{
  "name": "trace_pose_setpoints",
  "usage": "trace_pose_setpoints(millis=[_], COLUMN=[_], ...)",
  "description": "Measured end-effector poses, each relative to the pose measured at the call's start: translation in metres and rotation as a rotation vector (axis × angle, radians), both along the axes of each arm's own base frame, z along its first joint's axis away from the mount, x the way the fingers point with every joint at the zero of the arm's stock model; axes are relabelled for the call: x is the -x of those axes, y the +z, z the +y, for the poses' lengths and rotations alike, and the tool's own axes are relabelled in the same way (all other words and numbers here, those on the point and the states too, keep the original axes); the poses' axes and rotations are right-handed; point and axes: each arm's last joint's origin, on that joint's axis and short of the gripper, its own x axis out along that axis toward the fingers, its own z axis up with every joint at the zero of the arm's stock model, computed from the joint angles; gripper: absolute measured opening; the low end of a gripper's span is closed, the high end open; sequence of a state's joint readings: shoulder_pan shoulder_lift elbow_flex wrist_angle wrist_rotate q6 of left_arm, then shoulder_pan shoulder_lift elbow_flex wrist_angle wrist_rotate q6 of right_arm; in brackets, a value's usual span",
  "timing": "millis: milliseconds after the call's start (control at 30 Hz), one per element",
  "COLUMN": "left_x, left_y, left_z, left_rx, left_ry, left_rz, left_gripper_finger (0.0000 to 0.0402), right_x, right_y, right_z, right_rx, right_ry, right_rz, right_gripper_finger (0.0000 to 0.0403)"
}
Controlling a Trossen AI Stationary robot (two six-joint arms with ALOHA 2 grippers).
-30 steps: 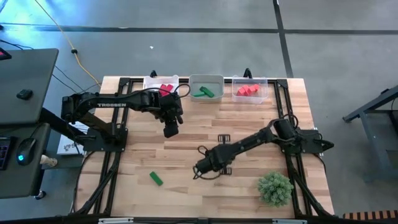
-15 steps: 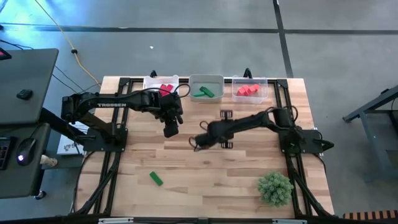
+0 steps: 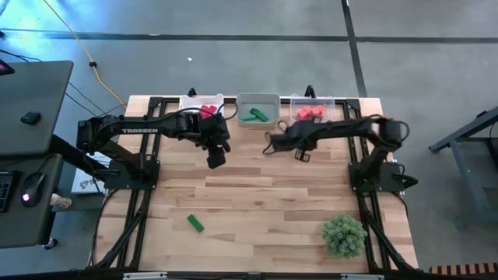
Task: Sort & place blocks by color
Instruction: Put the orange block into the transparent bin
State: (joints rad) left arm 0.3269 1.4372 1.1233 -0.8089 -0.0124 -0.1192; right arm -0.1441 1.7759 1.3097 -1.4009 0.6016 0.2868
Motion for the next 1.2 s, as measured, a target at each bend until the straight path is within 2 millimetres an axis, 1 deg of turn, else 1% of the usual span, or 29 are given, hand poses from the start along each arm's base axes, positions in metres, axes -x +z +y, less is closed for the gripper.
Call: trace_pose_setpoints(millis=[233, 333, 467, 633, 767, 1000, 1100, 1200], left_x=[0.001, 0.001, 0.000, 0.000, 0.001, 0.005, 0.007, 0.009], left_y=[0.001, 0.002, 0.004, 0.007, 0.007, 0.007, 0.007, 0.007], left_z=[0.010, 0.015, 0.022, 0.031, 0.036, 0.045, 0.048, 0.052], left_rx=[-0.009, -0.018, -0.035, -0.050, -0.055, -0.057, -0.060, -0.061], left_ry=[0.035, 0.051, 0.073, 0.102, 0.126, 0.159, 0.173, 0.187], left_rz=[-0.026, -0.049, -0.091, -0.130, -0.144, -0.143, -0.142, -0.141], left_gripper_finger=[0.0179, 0.0179, 0.0179, 0.0179, 0.0179, 0.0179, 0.0179, 0.0179], right_x=[0.049, 0.063, 0.077, 0.083, 0.086, 0.095, 0.098, 0.098], right_y=[0.007, 0.011, 0.015, 0.021, 0.024, 0.029, 0.027, 0.019], right_z=[-0.036, -0.052, -0.074, -0.102, -0.123, -0.150, -0.160, -0.167], right_rx=[0.027, 0.050, 0.054, 0.067, 0.050, 0.079, 0.060, 0.022], right_ry=[-0.156, -0.207, -0.259, -0.307, -0.344, -0.430, -0.469, -0.489], right_rz=[-0.162, -0.245, -0.369, -0.494, -0.639, -0.831, -0.887, -0.894], right_gripper_finger=[0.0099, 0.0099, 0.0099, 0.0099, 0.0099, 0.0099, 0.0099, 0.0099])
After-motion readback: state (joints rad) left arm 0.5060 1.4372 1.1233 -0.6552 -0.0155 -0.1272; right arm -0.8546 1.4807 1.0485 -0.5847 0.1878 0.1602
